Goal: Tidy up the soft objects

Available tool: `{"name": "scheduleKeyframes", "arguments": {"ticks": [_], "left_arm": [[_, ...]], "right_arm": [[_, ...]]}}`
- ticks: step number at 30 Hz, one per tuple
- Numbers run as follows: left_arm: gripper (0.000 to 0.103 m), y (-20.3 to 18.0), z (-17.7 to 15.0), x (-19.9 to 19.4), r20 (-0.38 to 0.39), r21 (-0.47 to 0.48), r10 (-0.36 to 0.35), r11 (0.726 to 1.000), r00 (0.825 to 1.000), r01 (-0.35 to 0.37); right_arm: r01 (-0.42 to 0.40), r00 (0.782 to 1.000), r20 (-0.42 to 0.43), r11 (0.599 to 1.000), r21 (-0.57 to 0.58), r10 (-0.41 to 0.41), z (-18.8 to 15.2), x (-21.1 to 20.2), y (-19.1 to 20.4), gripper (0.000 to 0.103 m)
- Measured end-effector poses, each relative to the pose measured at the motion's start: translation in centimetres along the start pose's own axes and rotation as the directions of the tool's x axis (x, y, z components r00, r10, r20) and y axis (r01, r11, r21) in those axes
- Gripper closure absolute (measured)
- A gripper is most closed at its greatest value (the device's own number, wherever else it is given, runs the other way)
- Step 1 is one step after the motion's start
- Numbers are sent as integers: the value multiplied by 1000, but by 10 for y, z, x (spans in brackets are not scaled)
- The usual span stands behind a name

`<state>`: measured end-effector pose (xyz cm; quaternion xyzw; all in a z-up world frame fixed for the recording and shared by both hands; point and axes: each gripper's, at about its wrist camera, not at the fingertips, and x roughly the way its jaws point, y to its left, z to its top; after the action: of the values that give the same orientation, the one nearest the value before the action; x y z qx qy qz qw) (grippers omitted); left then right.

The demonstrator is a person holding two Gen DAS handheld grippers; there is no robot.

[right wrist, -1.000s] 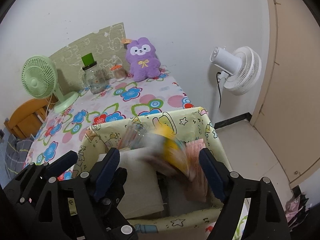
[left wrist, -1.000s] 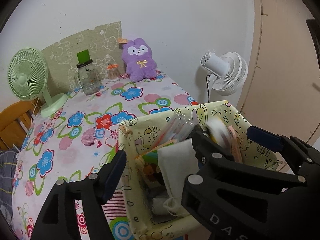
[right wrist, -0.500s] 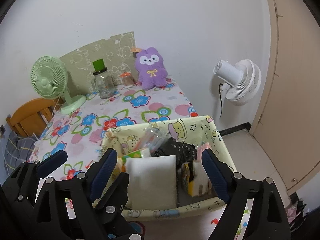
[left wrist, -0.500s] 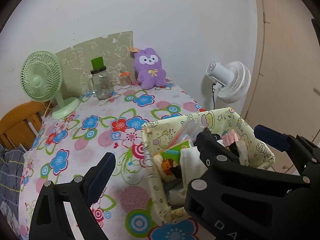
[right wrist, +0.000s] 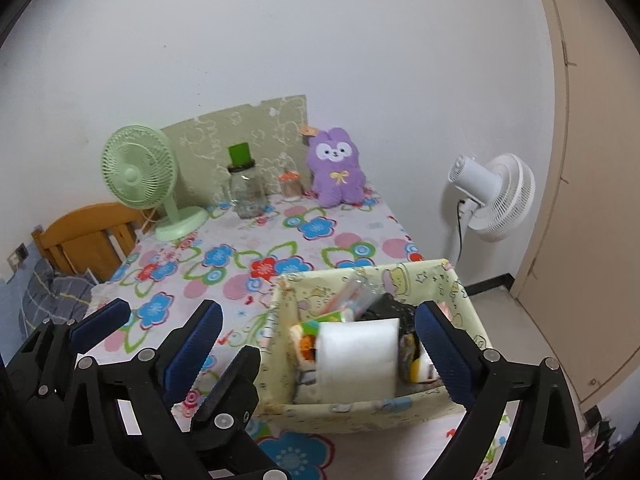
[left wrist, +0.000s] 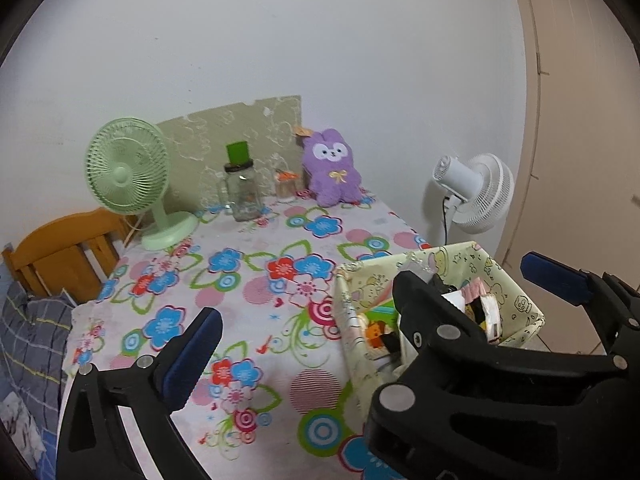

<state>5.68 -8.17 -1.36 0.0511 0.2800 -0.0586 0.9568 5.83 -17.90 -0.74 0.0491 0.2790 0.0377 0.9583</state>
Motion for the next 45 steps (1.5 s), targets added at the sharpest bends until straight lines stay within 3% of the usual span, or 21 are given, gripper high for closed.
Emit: {"name": "scheduleKeyframes", "arguments": {"ticks": [13, 25, 45], "left_arm": [[0, 47, -11, -46, 74, -68, 67, 996, 995, -62], [0, 91, -27, -82, 113, -137, 158, 980, 981, -142], [0, 118, -42, -99, 128, -201, 191, 966, 973, -163]], "right_arm": [[-31, 994, 105, 999, -40, 35, -2, -43, 40, 1], [-86, 986, 138, 995, -48, 92, -12, -65, 66, 0], [-69, 984, 160, 997, -47, 75, -23, -83, 71, 0]]}}
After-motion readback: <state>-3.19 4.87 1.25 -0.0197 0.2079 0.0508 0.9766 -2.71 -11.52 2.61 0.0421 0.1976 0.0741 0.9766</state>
